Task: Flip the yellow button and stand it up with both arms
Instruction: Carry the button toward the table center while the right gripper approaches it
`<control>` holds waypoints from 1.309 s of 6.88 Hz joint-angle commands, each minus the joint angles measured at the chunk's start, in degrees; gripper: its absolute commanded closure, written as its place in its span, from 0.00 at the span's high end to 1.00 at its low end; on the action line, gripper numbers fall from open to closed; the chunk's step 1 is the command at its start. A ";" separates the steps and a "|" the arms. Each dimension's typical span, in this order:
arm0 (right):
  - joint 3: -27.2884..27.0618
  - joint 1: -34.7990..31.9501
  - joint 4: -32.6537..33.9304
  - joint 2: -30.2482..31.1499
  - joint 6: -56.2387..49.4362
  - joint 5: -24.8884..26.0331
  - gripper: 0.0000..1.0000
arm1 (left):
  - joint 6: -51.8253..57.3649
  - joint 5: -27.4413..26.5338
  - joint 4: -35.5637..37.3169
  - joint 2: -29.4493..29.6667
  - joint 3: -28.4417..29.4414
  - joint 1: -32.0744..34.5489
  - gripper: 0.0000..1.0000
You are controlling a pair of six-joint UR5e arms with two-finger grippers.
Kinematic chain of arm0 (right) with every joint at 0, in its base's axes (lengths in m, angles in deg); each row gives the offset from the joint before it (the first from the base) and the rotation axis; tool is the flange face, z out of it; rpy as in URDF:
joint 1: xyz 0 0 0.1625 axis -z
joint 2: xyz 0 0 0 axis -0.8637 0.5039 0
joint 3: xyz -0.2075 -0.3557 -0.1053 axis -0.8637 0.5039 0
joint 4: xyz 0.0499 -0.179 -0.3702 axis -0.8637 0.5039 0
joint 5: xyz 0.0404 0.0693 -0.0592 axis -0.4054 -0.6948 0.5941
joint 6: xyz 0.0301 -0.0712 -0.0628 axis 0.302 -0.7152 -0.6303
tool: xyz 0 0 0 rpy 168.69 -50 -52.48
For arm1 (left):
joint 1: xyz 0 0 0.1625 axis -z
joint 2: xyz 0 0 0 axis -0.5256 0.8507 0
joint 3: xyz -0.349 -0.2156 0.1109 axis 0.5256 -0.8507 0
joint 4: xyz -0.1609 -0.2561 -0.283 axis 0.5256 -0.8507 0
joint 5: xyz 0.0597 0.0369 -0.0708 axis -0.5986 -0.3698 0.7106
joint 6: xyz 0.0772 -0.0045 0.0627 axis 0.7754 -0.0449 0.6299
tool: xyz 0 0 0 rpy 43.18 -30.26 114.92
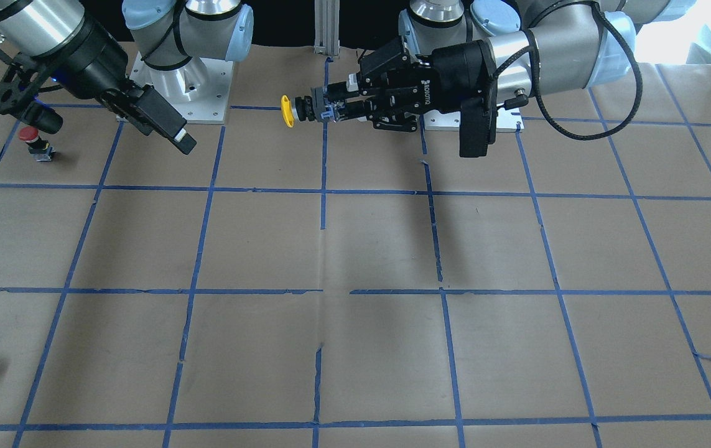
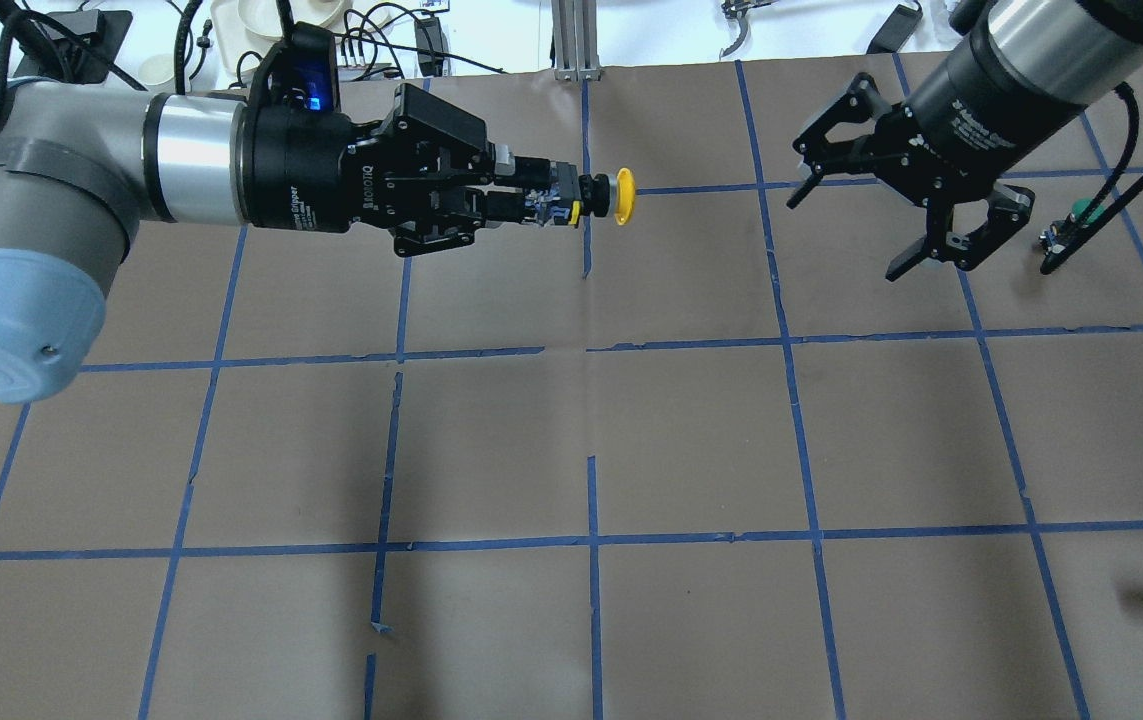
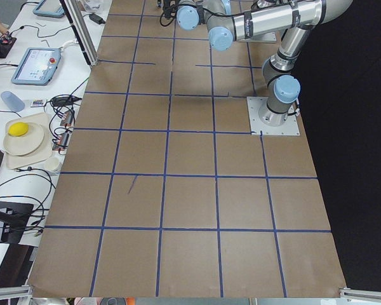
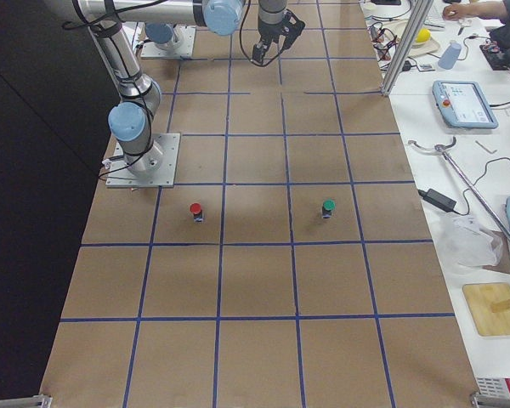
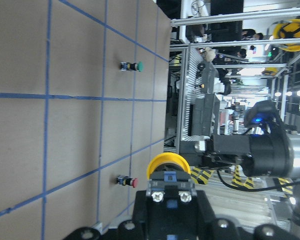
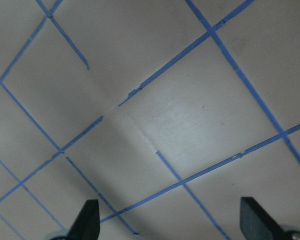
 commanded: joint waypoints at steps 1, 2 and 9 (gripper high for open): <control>2.82 2.43 0.20 -2.27 11.36 -11.23 1.00 | -0.35 7.82 1.09 -0.48 -2.68 0.67 0.19; 3.09 2.62 -0.06 -1.75 12.01 -11.79 1.00 | -0.35 8.46 1.36 0.39 -3.47 0.59 0.19; -0.86 -1.33 -0.41 1.15 27.03 -25.13 1.00 | -0.26 8.38 1.71 0.14 -3.65 0.67 0.19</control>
